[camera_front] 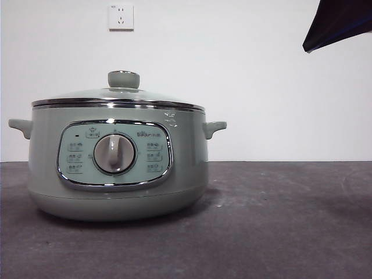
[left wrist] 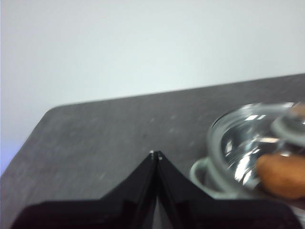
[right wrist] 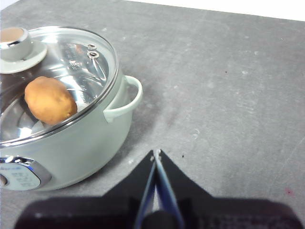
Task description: Pick up the potato,open the lid,put the potato in the pot,close the lid
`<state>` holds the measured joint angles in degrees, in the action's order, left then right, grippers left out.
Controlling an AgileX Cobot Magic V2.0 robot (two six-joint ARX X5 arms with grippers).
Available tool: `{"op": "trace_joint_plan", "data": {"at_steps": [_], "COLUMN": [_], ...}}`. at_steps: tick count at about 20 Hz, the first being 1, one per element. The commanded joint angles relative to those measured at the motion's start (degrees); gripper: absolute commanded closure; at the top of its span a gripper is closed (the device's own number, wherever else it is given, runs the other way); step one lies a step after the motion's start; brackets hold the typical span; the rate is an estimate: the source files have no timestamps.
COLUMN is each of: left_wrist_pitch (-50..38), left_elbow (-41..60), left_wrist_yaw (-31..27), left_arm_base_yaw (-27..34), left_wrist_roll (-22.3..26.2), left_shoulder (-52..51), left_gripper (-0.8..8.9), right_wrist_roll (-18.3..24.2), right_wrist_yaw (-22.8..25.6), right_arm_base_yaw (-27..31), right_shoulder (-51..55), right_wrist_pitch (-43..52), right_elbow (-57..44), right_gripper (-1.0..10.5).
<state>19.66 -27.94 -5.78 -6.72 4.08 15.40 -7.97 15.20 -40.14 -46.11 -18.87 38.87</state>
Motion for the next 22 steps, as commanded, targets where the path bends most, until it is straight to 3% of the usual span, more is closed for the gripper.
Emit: {"op": "trace_joint_plan", "data": {"at_steps": [1,10,22], "left_wrist_pitch": [-2.9,-8.3,-8.5], "left_elbow": [7.0,27.0,27.5], "left_wrist_yaw": [0.3,6.5,7.4], "left_arm_base_yaw": [1.9,6.8,7.2], "left_wrist_roll": [0.7,-0.3,-1.0], "left_shoulder": [-3.0,-14.1,-15.3], "left_gripper": [8.16,8.17,8.16], "right_wrist_roll": [-0.6,-0.6,-0.6], "right_wrist_yaw": [0.2,0.2,0.2], "right_arm_base_yaw": [0.0,0.0,0.0], "right_shoulder": [0.0,0.0,0.0], "right_wrist_pitch": [0.2,0.2,0.2], "right_elbow": [-0.5,-0.5,-0.5], "right_gripper": [9.5,9.5,9.5]}}
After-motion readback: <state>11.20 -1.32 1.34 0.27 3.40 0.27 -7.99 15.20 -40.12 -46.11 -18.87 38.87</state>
